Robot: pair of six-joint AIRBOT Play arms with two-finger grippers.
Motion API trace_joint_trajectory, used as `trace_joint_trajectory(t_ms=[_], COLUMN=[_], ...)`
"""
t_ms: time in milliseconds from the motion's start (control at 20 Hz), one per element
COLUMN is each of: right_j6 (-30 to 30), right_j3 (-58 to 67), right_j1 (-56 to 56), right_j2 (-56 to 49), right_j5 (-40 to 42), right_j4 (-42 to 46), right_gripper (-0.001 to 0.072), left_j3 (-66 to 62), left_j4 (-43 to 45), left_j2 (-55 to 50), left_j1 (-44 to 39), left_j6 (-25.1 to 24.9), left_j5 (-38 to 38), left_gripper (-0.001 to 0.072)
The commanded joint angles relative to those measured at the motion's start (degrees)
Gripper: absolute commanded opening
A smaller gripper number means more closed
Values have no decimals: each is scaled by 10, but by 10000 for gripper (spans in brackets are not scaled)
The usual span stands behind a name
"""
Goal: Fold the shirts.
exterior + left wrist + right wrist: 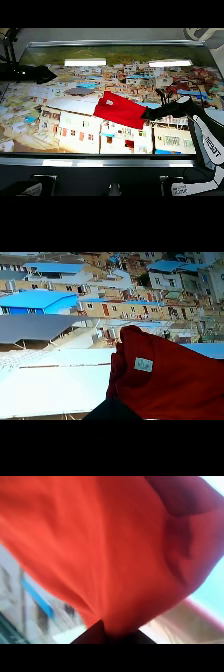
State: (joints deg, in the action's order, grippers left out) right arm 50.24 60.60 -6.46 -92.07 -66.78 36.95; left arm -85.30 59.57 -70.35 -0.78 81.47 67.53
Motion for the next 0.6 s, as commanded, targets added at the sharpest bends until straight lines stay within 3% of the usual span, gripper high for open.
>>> trace_joint_trajectory(t_ms=[0, 200, 550], right_j6=[-56, 45, 103], right_j3=[80, 270, 458], right_j1=[-50, -178, -371], right_j2=[14, 35, 40], right_j5=[-67, -164, -323], right_j4=[-63, 40, 140], right_gripper=[21, 20, 21], left_j3=[0, 1, 4], left_j4=[0, 0, 0], left_j2=[0, 0, 0], left_j1=[0, 0, -3], left_j6=[-1, -5, -27], left_j5=[-2, -21, -27], left_gripper=[25, 25, 26])
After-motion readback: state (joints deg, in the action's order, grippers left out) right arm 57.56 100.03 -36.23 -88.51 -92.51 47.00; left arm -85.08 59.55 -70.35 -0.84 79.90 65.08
